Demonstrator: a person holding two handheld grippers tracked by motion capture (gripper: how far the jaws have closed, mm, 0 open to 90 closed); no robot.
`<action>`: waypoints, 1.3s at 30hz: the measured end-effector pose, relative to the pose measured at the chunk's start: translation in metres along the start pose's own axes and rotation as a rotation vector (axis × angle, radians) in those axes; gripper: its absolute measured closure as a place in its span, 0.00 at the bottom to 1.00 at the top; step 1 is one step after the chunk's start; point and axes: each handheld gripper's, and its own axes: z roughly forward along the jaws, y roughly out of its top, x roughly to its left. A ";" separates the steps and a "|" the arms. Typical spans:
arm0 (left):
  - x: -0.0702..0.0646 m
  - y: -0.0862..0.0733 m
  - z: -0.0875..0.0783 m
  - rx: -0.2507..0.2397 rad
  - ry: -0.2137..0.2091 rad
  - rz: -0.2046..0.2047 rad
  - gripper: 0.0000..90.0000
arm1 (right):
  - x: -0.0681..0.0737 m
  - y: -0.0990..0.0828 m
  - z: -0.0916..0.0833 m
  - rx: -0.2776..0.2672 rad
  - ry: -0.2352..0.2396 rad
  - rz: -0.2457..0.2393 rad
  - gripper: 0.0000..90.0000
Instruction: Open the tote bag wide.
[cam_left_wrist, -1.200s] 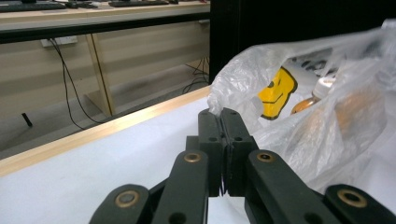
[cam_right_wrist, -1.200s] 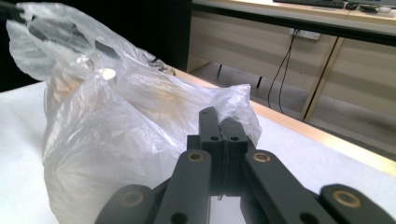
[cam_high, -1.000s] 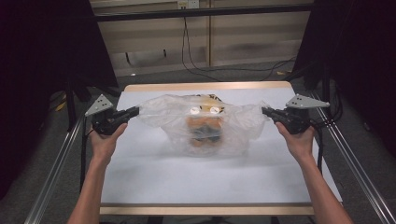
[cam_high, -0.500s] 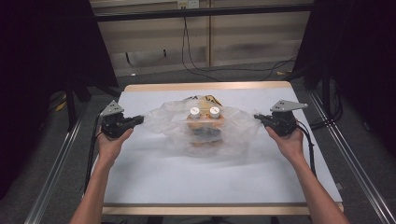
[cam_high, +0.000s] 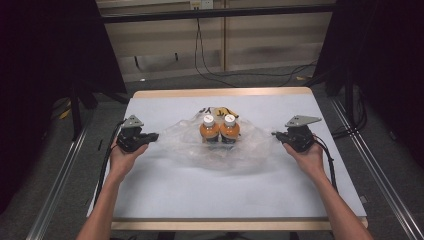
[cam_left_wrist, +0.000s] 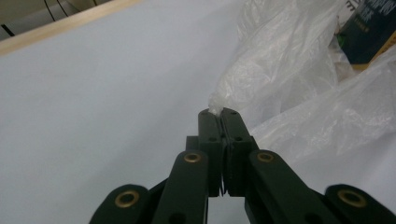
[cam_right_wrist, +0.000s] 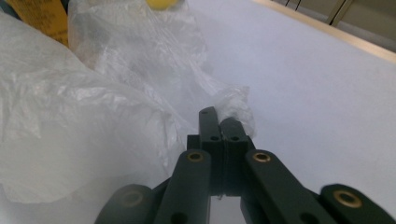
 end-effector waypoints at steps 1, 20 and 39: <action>0.000 -0.002 0.002 0.002 -0.001 -0.009 0.98 | 0.000 -0.002 0.002 0.012 0.003 -0.004 1.00; 0.000 -0.029 0.029 0.080 -0.043 -0.055 0.96 | 0.001 -0.027 0.022 0.109 0.056 0.040 0.97; 0.003 -0.019 -0.027 -0.108 -0.052 -0.048 0.37 | -0.012 -0.023 -0.046 -0.102 0.127 0.159 0.32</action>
